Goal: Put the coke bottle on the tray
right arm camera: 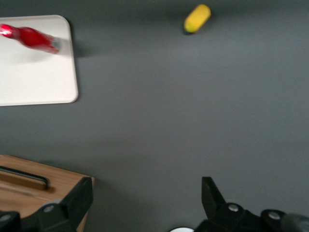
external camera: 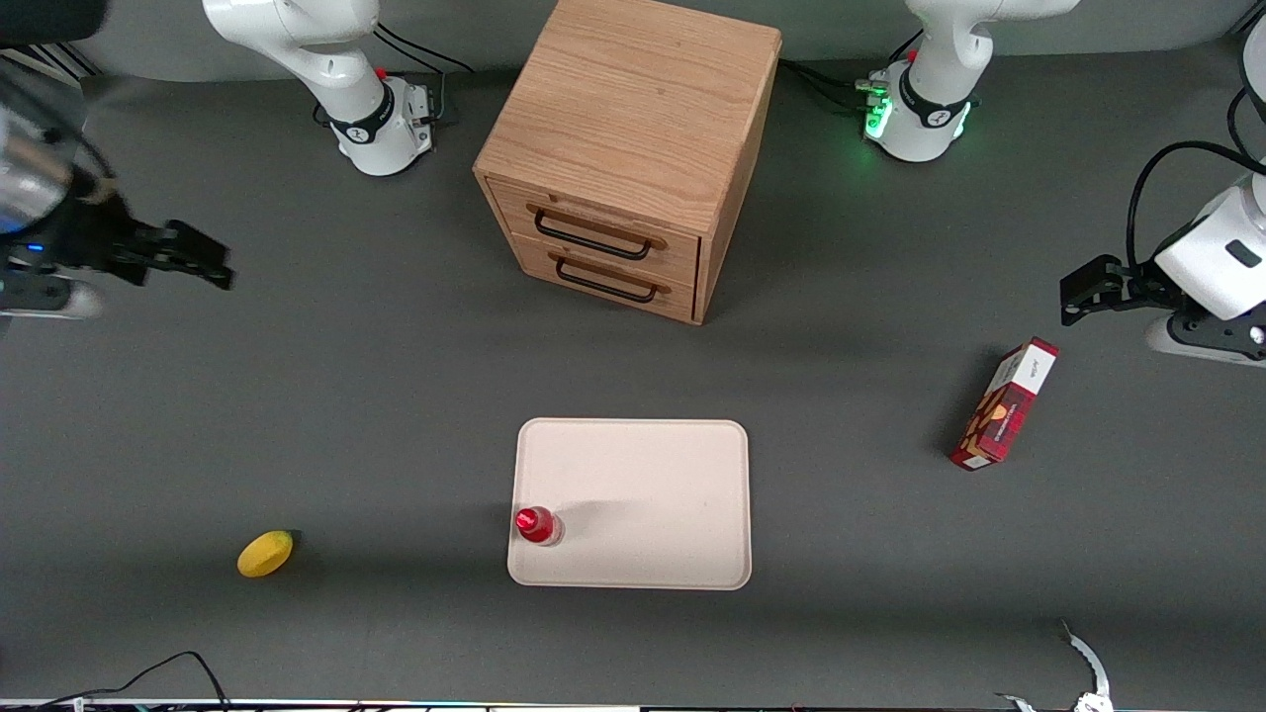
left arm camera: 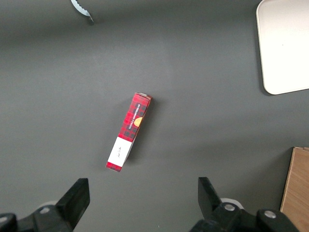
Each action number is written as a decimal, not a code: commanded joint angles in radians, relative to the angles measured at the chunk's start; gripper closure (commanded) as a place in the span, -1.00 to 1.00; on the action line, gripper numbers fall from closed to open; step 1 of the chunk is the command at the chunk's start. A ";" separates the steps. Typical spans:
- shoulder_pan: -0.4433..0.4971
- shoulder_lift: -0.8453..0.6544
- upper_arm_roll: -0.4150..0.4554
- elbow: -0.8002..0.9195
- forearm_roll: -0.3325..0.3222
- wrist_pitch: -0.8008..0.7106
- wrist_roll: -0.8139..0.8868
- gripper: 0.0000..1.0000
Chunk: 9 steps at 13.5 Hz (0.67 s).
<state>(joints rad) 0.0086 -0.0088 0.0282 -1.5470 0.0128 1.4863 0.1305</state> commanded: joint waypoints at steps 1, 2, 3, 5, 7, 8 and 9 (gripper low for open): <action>0.005 -0.166 -0.057 -0.335 0.033 0.169 -0.065 -1.00; 0.005 -0.172 -0.057 -0.366 0.033 0.190 -0.057 -1.00; 0.007 -0.171 -0.057 -0.367 0.032 0.192 -0.055 -1.00; 0.010 -0.169 -0.050 -0.363 0.024 0.190 -0.049 -1.00; 0.025 -0.168 -0.039 -0.363 0.016 0.190 0.004 -1.00; 0.027 -0.163 -0.016 -0.363 0.009 0.193 0.023 -1.00; 0.025 -0.160 0.017 -0.361 -0.005 0.196 0.052 -1.00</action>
<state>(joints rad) 0.0236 -0.1471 0.0058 -1.8859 0.0247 1.6630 0.1185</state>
